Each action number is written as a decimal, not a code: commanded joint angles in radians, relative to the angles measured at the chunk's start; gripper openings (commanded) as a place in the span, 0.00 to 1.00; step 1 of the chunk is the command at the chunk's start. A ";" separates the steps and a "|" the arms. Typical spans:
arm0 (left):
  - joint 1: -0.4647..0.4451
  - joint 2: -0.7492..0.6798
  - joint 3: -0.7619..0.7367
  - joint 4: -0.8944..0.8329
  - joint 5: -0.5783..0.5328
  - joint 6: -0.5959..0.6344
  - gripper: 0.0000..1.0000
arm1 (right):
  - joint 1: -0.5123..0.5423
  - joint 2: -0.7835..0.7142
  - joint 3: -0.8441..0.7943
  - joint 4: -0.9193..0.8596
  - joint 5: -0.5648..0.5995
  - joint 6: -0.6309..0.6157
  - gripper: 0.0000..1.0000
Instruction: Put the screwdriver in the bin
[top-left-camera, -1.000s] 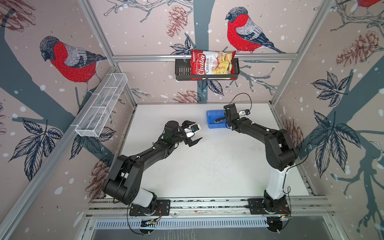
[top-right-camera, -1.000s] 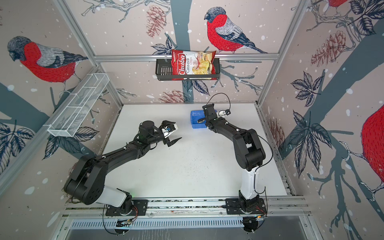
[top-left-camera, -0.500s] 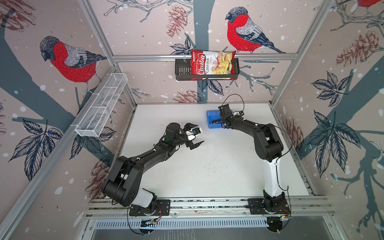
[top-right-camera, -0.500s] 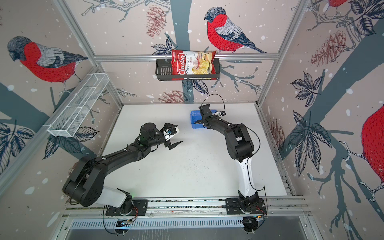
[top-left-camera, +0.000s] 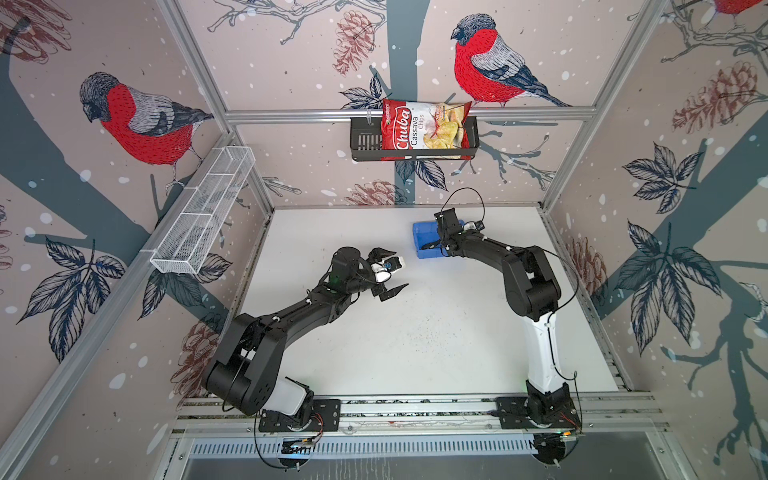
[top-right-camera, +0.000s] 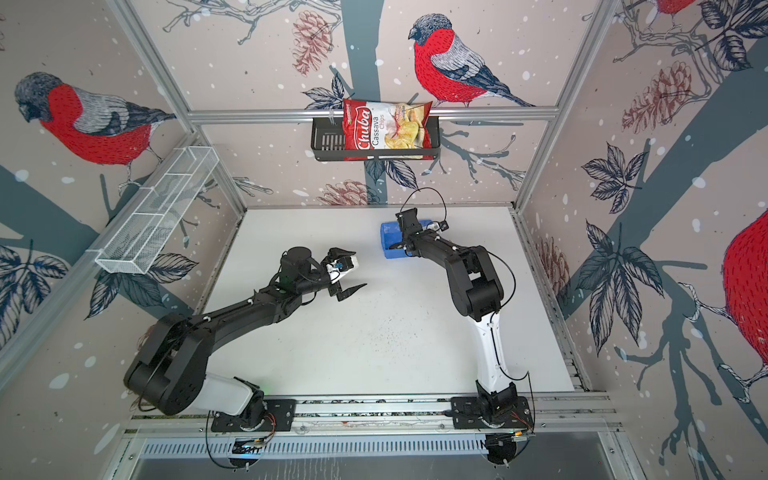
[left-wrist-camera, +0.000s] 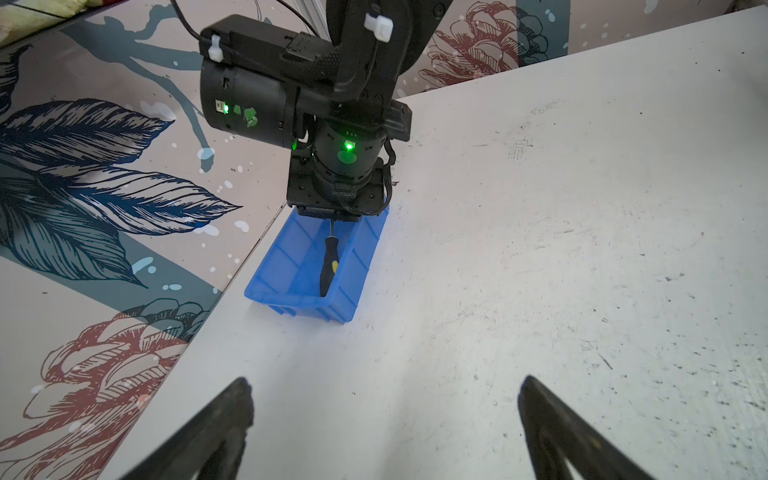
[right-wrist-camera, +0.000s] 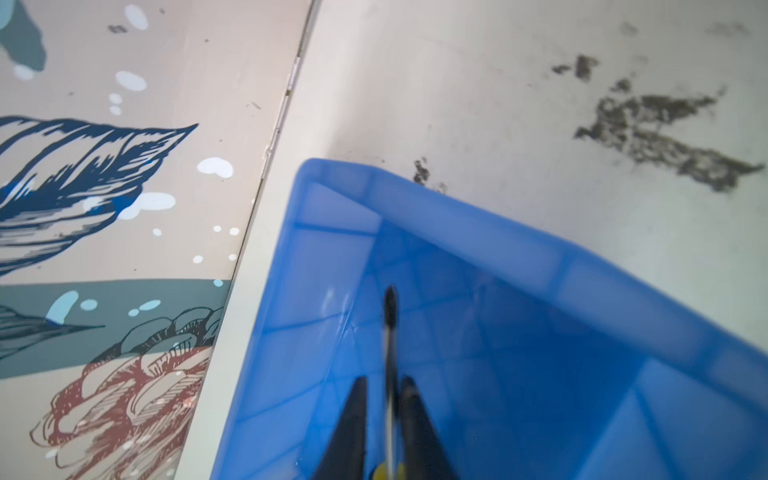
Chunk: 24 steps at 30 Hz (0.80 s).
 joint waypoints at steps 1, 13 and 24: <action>0.000 -0.017 -0.008 0.022 -0.015 -0.032 0.98 | 0.005 -0.010 0.017 0.003 0.025 -0.070 0.30; 0.012 -0.127 -0.144 0.175 -0.264 -0.183 0.98 | 0.022 -0.209 -0.102 0.135 0.060 -0.343 0.75; 0.084 -0.231 -0.275 0.287 -0.506 -0.377 0.98 | 0.024 -0.561 -0.542 0.398 0.058 -0.693 0.98</action>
